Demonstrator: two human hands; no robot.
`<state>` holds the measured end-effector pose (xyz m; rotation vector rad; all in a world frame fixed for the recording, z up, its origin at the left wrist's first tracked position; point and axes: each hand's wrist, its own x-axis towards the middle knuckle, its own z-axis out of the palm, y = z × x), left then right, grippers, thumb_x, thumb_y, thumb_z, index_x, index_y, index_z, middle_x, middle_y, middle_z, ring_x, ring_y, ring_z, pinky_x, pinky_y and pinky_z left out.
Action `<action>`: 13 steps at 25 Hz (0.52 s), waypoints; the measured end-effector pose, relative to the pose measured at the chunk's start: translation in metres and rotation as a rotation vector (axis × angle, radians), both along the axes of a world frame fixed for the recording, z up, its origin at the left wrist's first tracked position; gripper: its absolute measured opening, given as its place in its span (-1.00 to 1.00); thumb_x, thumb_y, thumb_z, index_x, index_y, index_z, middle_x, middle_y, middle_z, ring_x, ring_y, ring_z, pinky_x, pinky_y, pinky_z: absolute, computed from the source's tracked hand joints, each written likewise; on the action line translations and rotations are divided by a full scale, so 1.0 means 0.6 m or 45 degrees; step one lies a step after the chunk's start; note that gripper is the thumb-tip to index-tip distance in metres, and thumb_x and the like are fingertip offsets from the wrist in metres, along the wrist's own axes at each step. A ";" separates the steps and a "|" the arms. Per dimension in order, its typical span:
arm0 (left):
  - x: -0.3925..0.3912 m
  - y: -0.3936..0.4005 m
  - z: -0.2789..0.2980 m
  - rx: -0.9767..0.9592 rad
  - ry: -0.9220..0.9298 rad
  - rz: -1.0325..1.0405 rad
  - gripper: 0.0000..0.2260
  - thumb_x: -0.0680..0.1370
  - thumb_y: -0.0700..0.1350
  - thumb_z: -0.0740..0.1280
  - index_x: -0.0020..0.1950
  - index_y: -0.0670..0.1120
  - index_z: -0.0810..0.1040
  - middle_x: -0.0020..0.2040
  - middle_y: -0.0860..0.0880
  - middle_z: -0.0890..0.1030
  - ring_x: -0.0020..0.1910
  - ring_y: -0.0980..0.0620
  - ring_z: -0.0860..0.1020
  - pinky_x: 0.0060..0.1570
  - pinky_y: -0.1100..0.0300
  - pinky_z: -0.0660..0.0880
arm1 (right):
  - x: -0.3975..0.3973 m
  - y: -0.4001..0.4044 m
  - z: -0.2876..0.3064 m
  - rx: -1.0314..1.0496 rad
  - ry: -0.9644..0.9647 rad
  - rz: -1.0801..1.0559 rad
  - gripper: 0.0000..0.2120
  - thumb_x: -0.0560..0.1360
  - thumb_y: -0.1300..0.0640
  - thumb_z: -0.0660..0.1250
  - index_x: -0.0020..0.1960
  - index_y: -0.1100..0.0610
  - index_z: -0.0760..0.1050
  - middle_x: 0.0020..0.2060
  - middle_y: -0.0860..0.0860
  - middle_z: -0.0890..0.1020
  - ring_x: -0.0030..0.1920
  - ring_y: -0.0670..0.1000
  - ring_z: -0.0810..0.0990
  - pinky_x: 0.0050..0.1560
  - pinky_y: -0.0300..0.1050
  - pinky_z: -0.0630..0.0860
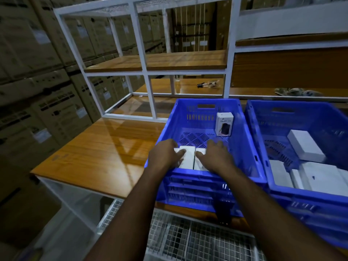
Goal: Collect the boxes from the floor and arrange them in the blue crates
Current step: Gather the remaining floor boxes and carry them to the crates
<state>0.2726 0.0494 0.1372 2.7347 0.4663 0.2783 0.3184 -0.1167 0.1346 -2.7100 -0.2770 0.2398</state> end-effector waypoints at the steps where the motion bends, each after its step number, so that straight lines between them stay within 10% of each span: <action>1: -0.008 -0.003 -0.002 -0.017 -0.074 0.019 -0.65 0.53 0.20 0.37 0.19 0.02 0.59 0.03 0.02 0.69 0.09 -0.03 0.62 -0.04 0.10 0.51 | -0.007 0.000 0.002 0.051 -0.080 0.015 -0.35 0.59 -0.21 0.20 0.52 0.15 0.18 0.49 0.22 0.19 0.47 0.25 0.22 0.28 0.17 0.38; 7: -0.072 -0.018 0.008 -0.129 -0.414 0.075 -0.81 0.55 0.09 0.38 0.08 0.02 0.60 -0.28 0.14 0.58 -0.22 0.13 0.58 -0.32 0.22 0.37 | -0.051 0.017 0.010 0.241 -0.490 0.296 -0.66 0.58 -0.09 0.25 0.24 0.09 0.47 0.18 0.09 0.47 0.25 0.14 0.42 0.17 0.09 0.39; 13: -0.164 -0.017 0.001 -0.140 -0.626 0.169 -0.84 0.54 0.03 0.39 0.07 0.01 0.63 -0.10 0.12 0.66 -0.07 0.15 0.60 -0.12 0.16 0.52 | -0.115 0.047 0.005 0.410 -0.821 0.315 -0.84 0.51 0.02 0.27 -0.05 0.08 0.55 -0.07 0.07 0.56 0.06 0.15 0.51 0.03 0.11 0.43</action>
